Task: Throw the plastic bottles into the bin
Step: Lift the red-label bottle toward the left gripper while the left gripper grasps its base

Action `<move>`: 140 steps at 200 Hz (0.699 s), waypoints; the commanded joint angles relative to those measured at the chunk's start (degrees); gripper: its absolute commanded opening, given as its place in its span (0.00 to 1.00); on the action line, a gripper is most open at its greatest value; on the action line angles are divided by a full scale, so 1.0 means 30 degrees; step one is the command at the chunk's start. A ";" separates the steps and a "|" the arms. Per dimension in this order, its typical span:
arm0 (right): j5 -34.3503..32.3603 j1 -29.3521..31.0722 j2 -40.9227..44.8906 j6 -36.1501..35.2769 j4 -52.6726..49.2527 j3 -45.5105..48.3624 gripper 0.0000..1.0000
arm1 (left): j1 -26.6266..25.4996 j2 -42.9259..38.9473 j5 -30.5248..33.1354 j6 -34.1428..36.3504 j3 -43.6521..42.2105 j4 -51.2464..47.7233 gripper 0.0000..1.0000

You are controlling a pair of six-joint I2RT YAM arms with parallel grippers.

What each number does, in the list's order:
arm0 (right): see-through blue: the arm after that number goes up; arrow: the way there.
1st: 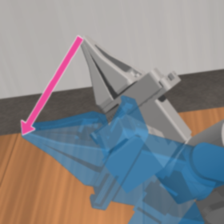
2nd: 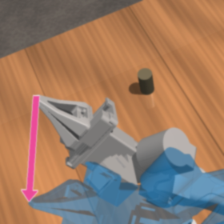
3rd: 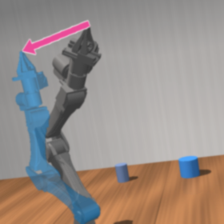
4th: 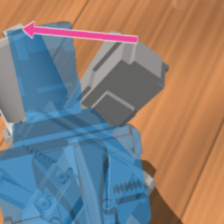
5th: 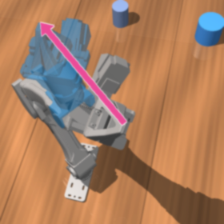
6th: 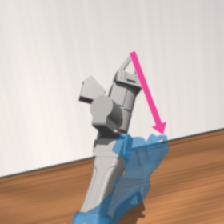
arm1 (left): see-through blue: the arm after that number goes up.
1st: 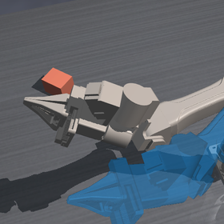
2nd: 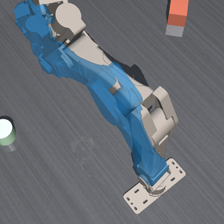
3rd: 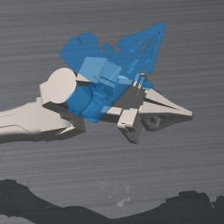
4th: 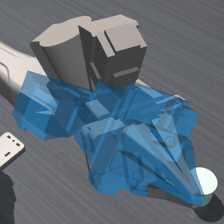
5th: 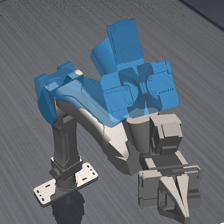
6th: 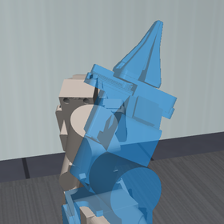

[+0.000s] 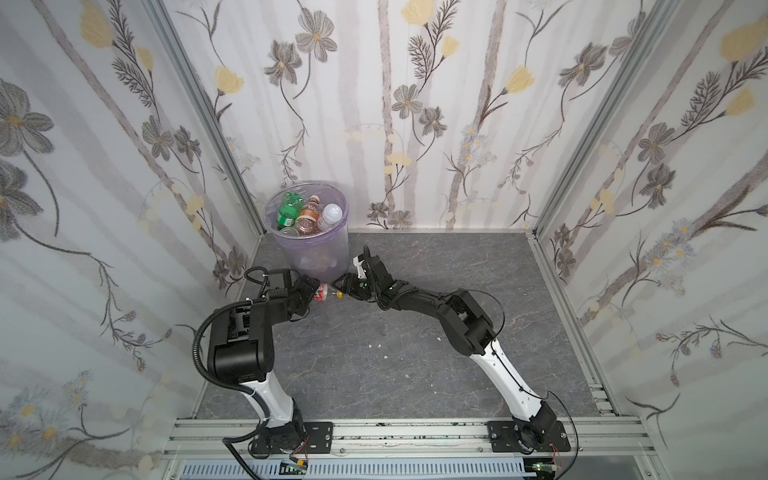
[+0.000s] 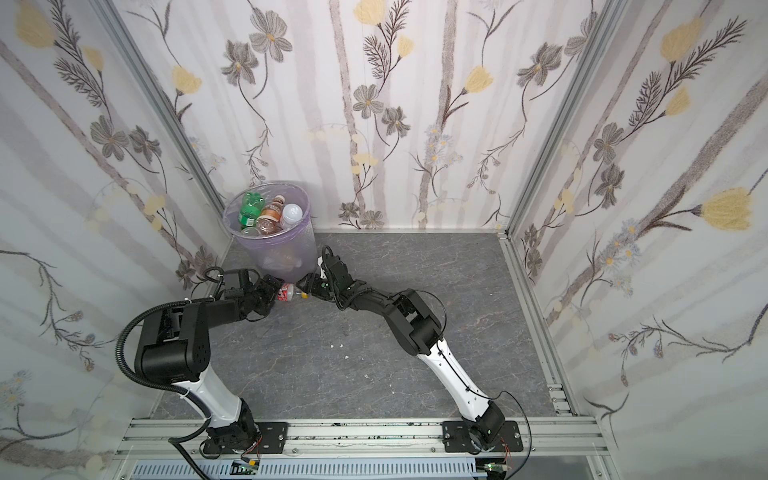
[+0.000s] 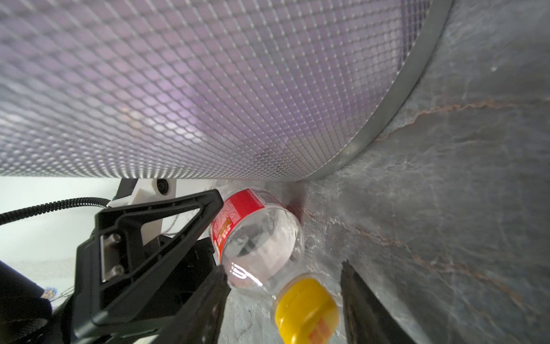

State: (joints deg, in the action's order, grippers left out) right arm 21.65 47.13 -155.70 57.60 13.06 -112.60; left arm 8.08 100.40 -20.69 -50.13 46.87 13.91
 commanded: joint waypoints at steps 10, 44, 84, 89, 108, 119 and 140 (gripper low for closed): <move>0.0509 0.0537 -0.0077 0.0076 -0.0012 -0.0115 0.61 | -0.0007 0.0239 0.0512 -0.0019 -0.0271 -0.0844 0.88; 0.0723 0.0633 0.0178 -0.0200 -0.0003 0.0075 0.61 | 0.0001 0.0459 0.0610 0.0098 -0.0535 -0.0830 0.85; 0.0485 0.0534 0.1175 -0.0542 0.0366 0.1335 0.63 | 0.0028 0.0626 0.0840 0.0391 -0.0564 -0.0948 0.74; 0.0429 0.0511 0.1347 -0.0608 0.0447 0.1533 0.63 | -0.0012 0.0699 0.0804 0.0391 -0.0565 -0.0948 0.72; 0.0271 0.0406 0.2021 -0.0843 0.0777 0.2563 0.65 | 0.0003 0.0886 0.0690 0.0417 -0.0696 -0.0940 0.63; 0.0076 0.0299 0.2525 -0.1038 0.0970 0.3265 0.67 | -0.0043 0.0850 0.0673 0.0448 -0.0830 -0.0919 0.58; -0.0315 0.0132 0.3642 -0.1463 0.1379 0.4741 0.72 | -0.0162 0.0404 0.0769 0.0494 -0.1246 -0.0902 0.53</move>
State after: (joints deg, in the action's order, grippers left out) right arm 22.26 47.99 -148.14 55.16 13.78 -101.71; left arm 7.97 102.04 -20.40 -49.65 44.62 18.74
